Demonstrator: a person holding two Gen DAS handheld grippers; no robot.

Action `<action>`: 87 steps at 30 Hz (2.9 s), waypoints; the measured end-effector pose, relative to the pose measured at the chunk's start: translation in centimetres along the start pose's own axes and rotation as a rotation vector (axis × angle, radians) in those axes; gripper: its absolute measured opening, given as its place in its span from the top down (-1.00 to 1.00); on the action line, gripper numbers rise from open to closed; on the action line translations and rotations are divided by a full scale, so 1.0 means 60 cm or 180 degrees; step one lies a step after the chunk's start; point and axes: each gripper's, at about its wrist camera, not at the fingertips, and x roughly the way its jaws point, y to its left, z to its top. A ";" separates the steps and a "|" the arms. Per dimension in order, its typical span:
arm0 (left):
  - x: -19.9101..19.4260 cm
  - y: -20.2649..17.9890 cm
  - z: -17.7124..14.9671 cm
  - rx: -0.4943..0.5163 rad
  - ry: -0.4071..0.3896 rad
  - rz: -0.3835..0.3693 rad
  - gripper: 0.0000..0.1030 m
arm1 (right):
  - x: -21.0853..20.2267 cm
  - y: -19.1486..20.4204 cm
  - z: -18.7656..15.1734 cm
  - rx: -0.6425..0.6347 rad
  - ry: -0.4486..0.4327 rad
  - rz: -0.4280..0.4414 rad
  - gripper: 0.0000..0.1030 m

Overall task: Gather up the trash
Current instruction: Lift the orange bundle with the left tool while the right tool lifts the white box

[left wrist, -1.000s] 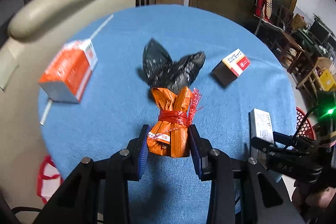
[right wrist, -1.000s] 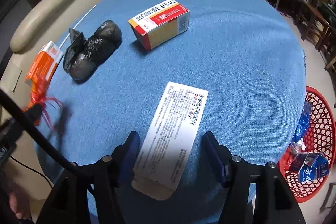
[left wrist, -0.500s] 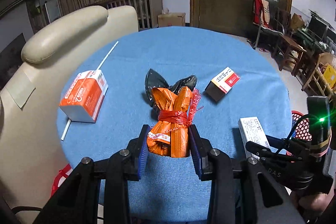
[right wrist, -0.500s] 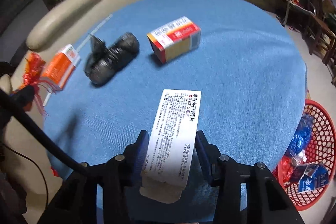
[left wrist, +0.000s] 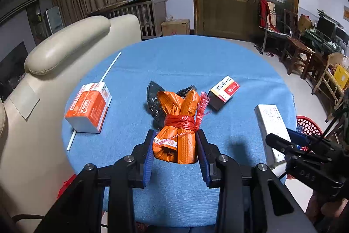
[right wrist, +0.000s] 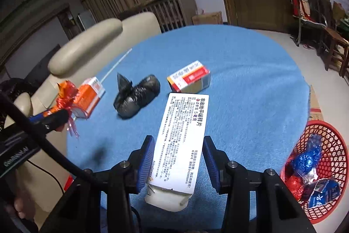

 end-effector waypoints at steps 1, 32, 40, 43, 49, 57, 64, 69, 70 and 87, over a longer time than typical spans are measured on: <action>-0.003 -0.003 0.000 0.0016 -0.0012 0.0005 0.26 | -0.008 0.000 0.000 -0.0003 -0.0045 0.0003 0.06; -0.017 -0.060 -0.005 0.0277 -0.0039 -0.0004 0.25 | -0.055 -0.033 -0.014 0.0121 -0.0261 0.0060 0.06; -0.016 -0.063 -0.007 0.0285 -0.0037 -0.0012 0.25 | -0.051 -0.037 -0.016 0.0157 -0.0237 0.0067 0.06; -0.017 -0.065 -0.008 0.0300 -0.0039 -0.0008 0.25 | -0.051 -0.040 -0.017 0.0175 -0.0230 0.0071 0.06; -0.015 -0.067 -0.009 0.0310 -0.0029 -0.0017 0.25 | -0.052 -0.041 -0.017 0.0191 -0.0234 0.0082 0.06; -0.014 -0.074 -0.010 0.0347 -0.0015 -0.0026 0.25 | -0.053 -0.045 -0.020 0.0217 -0.0233 0.0090 0.06; -0.011 -0.081 -0.011 0.0379 0.0008 -0.0044 0.25 | -0.054 -0.051 -0.025 0.0253 -0.0242 0.0087 0.06; -0.007 -0.085 -0.011 0.0408 0.0015 -0.0046 0.25 | -0.053 -0.058 -0.028 0.0286 -0.0233 0.0090 0.06; -0.007 -0.086 -0.011 0.0418 0.0015 -0.0045 0.25 | -0.054 -0.060 -0.029 0.0296 -0.0232 0.0094 0.06; 0.002 -0.112 -0.013 0.0548 0.0064 -0.0076 0.25 | -0.062 -0.090 -0.038 0.0448 -0.0239 0.0120 0.06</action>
